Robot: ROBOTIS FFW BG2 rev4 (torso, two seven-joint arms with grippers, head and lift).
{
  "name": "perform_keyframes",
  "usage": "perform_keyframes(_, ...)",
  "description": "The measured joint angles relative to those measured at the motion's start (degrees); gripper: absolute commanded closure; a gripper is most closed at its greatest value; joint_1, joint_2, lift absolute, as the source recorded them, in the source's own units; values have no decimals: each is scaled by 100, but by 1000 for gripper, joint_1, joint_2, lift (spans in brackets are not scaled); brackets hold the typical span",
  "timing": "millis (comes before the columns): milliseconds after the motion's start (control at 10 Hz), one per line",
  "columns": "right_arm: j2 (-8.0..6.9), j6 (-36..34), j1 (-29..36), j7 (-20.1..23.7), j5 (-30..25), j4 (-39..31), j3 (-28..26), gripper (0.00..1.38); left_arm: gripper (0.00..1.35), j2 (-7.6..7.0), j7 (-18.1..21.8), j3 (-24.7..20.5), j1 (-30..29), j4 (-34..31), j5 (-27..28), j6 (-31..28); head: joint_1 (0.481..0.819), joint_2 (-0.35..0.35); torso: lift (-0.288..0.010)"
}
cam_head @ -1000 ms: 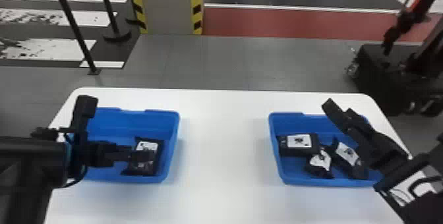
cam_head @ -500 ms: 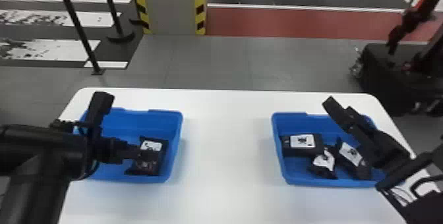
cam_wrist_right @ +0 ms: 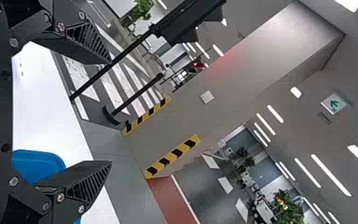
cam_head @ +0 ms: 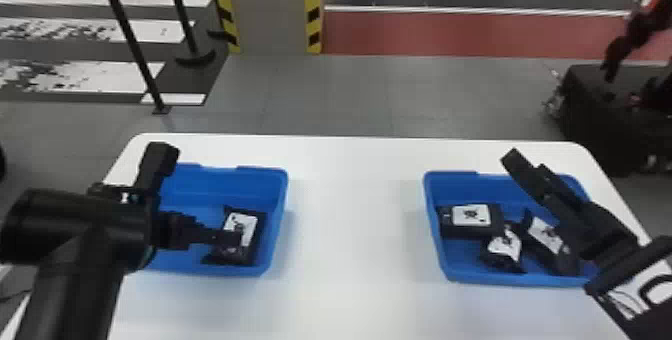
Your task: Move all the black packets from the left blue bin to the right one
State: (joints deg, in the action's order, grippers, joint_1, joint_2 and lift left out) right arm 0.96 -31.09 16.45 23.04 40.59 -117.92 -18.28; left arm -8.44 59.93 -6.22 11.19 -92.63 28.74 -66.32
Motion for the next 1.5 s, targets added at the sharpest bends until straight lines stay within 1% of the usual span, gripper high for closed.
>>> perform_keyframes(100, 0, -6, 0, 7, 4, 11, 0, 277, 493, 8, -44, -5, 68, 278, -36, 115, 695, 39, -110)
perform_keyframes(200, -2, -10, -2, 8, 9, 21, 0, 277, 714, 5, -34, 39, 230, 778, -119, 353, 695, 37, -110)
perform_keyframes(300, -6, -17, -11, 11, 10, 36, 0, 277, 831, -4, -31, 126, 346, 1131, -235, 648, 695, 26, -110)
perform_keyframes(400, -8, -27, -13, 17, 15, 50, 1, 277, 823, 17, -48, 168, 382, 1233, -267, 868, 695, 14, -110)
perform_keyframes(500, -8, -50, -14, 28, 24, 65, 3, 277, 1136, 27, -17, 178, 394, 1251, -283, 1054, 695, 10, -110)
perform_keyframes(700, -8, -89, -2, 67, 49, 79, 2, 277, 1219, -25, 159, 155, 391, 1252, -334, 1473, 695, 7, -110)
perform_keyframes(800, -8, -118, -2, 93, 60, 94, 10, 277, 1219, -46, 377, 38, 352, 1224, -371, 1662, 695, 8, -110)
perform_keyframes(900, -8, -162, -1, 151, 62, 98, 19, 277, 1219, -66, 577, -124, 189, 975, -435, 1799, 695, 14, -110)
perform_keyframes(1100, -8, -306, 0, 319, 63, 61, 75, 277, 1219, -103, 1052, -474, -352, -220, -671, 1657, 695, 36, -110)
perform_keyframes(1200, -8, -438, -1, 423, 63, 35, 137, 277, 1219, -139, 1301, -504, -478, -661, -881, 1609, 695, 38, -110)
perform_keyframes(1300, -8, -599, -41, 525, 64, 52, 231, 279, 1219, -175, 1457, -372, -488, -829, -1253, 1725, 695, 32, -110)
perform_keyframes(1400, -8, -691, -151, 621, 75, 182, 321, 288, 1219, -181, 1485, -188, -424, -863, -1546, 1816, 695, 15, -110)
perform_keyframes(1500, -10, -759, -293, 676, 106, 345, 396, 295, 1219, -132, 1457, -104, -363, -854, -1672, 1832, 695, 10, -110)
